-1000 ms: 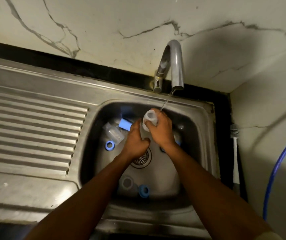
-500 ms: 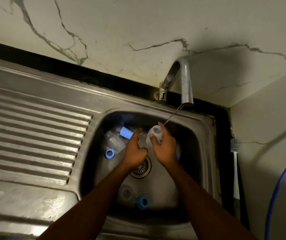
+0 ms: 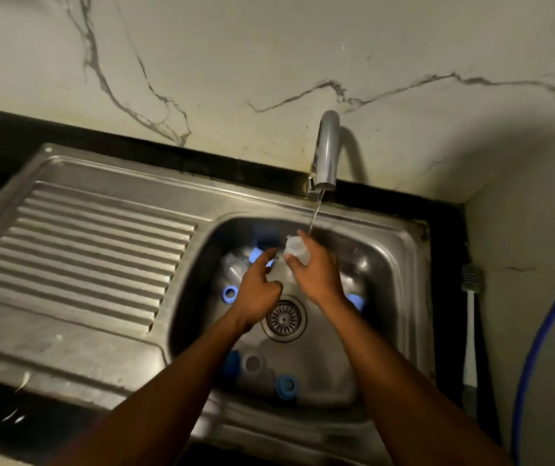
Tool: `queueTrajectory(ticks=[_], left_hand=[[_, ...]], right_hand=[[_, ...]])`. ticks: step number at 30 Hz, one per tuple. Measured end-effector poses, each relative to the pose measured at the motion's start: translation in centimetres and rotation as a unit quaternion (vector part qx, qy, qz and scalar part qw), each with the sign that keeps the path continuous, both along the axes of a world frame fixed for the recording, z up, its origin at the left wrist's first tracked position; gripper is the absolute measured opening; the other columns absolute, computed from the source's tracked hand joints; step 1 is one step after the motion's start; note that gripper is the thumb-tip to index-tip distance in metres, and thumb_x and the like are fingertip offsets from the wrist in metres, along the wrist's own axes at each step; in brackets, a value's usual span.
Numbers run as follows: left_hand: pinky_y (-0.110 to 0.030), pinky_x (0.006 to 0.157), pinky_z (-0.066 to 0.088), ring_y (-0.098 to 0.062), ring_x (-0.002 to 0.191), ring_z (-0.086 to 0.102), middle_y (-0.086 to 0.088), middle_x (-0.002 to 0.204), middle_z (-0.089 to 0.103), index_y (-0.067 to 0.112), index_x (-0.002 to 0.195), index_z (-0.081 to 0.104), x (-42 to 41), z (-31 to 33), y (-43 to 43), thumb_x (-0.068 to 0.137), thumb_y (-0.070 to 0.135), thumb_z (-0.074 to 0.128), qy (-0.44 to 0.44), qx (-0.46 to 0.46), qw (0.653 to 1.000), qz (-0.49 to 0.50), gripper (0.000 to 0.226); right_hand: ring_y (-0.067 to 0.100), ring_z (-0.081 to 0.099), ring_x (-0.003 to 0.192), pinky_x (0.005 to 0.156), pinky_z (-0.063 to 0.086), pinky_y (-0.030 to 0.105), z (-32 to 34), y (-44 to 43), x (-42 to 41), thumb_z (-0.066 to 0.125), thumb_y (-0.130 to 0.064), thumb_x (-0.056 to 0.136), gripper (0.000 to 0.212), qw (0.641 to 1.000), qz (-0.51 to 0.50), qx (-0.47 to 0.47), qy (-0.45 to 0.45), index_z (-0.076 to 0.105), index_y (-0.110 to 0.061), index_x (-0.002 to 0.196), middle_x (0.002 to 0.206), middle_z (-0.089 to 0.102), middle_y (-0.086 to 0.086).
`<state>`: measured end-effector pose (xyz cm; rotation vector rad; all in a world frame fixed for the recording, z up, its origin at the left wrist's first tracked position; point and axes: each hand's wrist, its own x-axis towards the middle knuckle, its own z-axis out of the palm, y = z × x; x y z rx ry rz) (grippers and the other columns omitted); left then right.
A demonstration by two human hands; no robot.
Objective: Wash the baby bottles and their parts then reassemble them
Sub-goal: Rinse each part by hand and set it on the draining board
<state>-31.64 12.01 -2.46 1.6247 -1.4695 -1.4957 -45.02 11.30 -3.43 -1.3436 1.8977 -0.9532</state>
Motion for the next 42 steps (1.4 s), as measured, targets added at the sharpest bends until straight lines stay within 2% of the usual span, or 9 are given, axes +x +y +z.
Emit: queueTrajectory(ticks=[3,10,14,21,26,32,36,39,42], left_hand=[[-0.008,0.081,0.039,-0.017,0.137,0.044,0.001,0.155,0.041,0.022,0.155,0.033,0.0,0.3,0.3,0.088,-0.008,0.052,-0.008,0.002,1.0,-0.009,0.075],[-0.034,0.109,0.044,-0.009,0.128,0.046,0.011,0.14,0.046,0.027,0.15,0.039,-1.2,0.9,0.5,0.088,0.0,0.062,0.029,-0.017,0.999,-0.018,0.071],[-0.026,0.1,0.051,0.005,0.114,0.056,0.016,0.129,0.055,0.03,0.148,0.042,-2.1,0.2,0.4,0.085,0.021,0.079,0.087,-0.026,0.995,-0.044,0.073],[-0.028,0.095,0.055,-0.014,0.115,0.064,-0.003,0.127,0.063,0.02,0.138,0.053,-4.2,-1.3,-3.3,0.097,0.024,0.066,0.09,-0.066,0.993,-0.042,0.043],[-0.014,0.072,0.051,0.001,0.08,0.068,0.001,0.088,0.071,0.009,0.103,0.067,-6.1,-1.1,-6.7,0.105,0.028,0.05,0.063,-0.102,0.993,-0.022,0.026],[-0.025,0.069,0.05,-0.013,0.082,0.067,-0.009,0.093,0.07,0.006,0.101,0.066,-6.4,0.6,-8.2,0.106,0.021,0.039,0.118,0.054,0.991,0.044,0.031],[-0.03,0.061,0.05,-0.021,0.066,0.058,-0.01,0.078,0.058,0.011,0.09,0.057,-5.0,1.5,-7.1,0.106,0.035,0.037,0.153,0.231,0.959,0.051,0.035],[-0.045,0.08,0.059,-0.032,0.094,0.066,-0.019,0.104,0.067,0.009,0.113,0.059,-3.9,1.4,-5.8,0.107,0.043,0.031,0.126,0.246,0.961,0.025,0.044],[-0.05,0.09,0.053,-0.043,0.119,0.06,-0.023,0.129,0.062,0.01,0.129,0.059,-3.4,1.7,-4.9,0.108,0.039,0.036,0.128,0.219,0.967,0.034,0.043]], right_hand=[[0.021,0.046,0.136,0.112,0.037,0.032,-0.3,0.1,-0.1,0.065,-0.025,0.095,0.06,1.0,-0.022,-0.008,0.002,0.043,-0.02,0.15,0.148,0.051,0.005],[0.024,0.057,0.121,0.101,0.051,0.045,-0.3,-0.7,-1.3,0.056,-0.032,0.097,0.054,0.984,-0.082,0.108,-0.118,0.043,-0.02,0.148,0.141,0.055,0.006],[0.025,0.066,0.088,0.067,0.057,0.036,0.3,-1.5,-2.1,0.048,-0.039,0.101,0.039,0.875,-0.146,0.228,-0.402,0.057,-0.011,0.127,0.113,0.067,0.015],[0.024,0.067,0.075,0.071,0.056,0.034,0.9,-3.3,-1.7,0.049,-0.032,0.102,0.033,0.741,-0.212,0.253,-0.584,0.064,-0.005,0.09,0.075,0.07,0.014],[0.023,0.068,0.085,0.081,0.055,0.037,1.2,-5.4,-1.5,0.057,-0.036,0.096,0.029,0.722,-0.224,0.224,-0.615,0.07,-0.01,0.09,0.08,0.074,0.011],[0.023,0.069,0.088,0.073,0.059,0.034,1.7,-5.0,-1.3,0.055,-0.032,0.099,0.033,0.75,-0.204,0.219,-0.59,0.065,-0.009,0.12,0.096,0.072,0.011],[0.026,0.066,0.099,0.086,0.057,0.044,0.9,-3.9,-0.1,0.044,-0.04,0.105,0.033,0.918,-0.133,0.197,-0.317,0.055,-0.015,0.123,0.111,0.068,0.015],[0.027,0.059,0.117,0.097,0.052,0.043,0.7,-2.6,0.2,0.049,-0.032,0.104,0.053,0.972,-0.056,0.157,-0.164,0.024,-0.017,0.148,0.132,0.057,0.012],[0.014,0.051,0.117,0.08,0.047,0.021,0.7,-0.1,0.8,0.054,-0.015,0.101,0.075,0.986,0.017,0.132,-0.099,0.007,-0.031,0.157,0.129,0.044,-0.002]])
